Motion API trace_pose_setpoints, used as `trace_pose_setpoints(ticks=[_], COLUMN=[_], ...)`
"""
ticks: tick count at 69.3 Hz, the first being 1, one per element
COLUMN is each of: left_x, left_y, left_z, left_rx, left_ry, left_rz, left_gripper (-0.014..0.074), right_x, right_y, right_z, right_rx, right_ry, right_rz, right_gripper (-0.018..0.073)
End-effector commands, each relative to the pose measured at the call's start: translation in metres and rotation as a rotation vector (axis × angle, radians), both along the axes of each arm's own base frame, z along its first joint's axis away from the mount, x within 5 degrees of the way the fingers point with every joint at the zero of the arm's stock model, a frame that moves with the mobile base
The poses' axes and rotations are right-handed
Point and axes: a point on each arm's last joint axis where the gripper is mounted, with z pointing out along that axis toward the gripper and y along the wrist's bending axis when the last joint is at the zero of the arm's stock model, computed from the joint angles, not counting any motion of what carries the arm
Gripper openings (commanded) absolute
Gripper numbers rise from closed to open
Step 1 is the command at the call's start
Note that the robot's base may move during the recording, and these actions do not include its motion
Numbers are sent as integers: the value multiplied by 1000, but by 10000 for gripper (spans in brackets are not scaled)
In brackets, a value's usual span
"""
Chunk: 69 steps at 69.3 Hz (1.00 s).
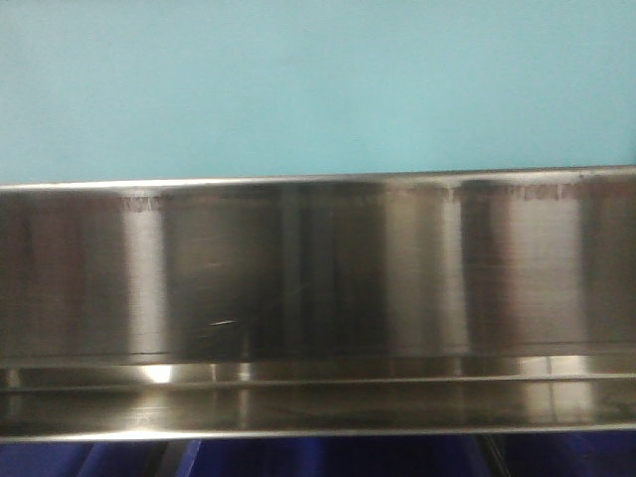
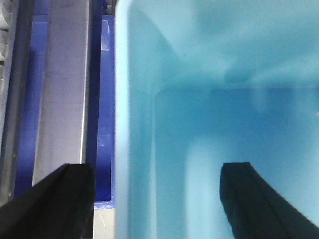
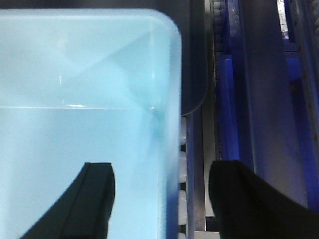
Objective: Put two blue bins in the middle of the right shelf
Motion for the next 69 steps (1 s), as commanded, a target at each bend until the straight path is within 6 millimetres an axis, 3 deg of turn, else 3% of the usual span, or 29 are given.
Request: trace_pose_setpoints(ticks=[1,24,43,69], left_x=[1,1,-2,-2], left_y=[0,0,1,1], left_z=[1,1,-18,-18], left_rx=[-7,-6,20,20], left_ry=[-4,-3,57,56], left_rz=[0,0,0,0], left_gripper=[424,424,424,424], right_x=[1,1,1,1], right_y=[-1,-1,-1,-1], right_z=[-4,-7,-7,-8], right_rx=[-3,-5,-6,-7], right_ry=[12,15,17,18], right_rz=[-1,1,0,0], right_gripper=[307,307,307,307])
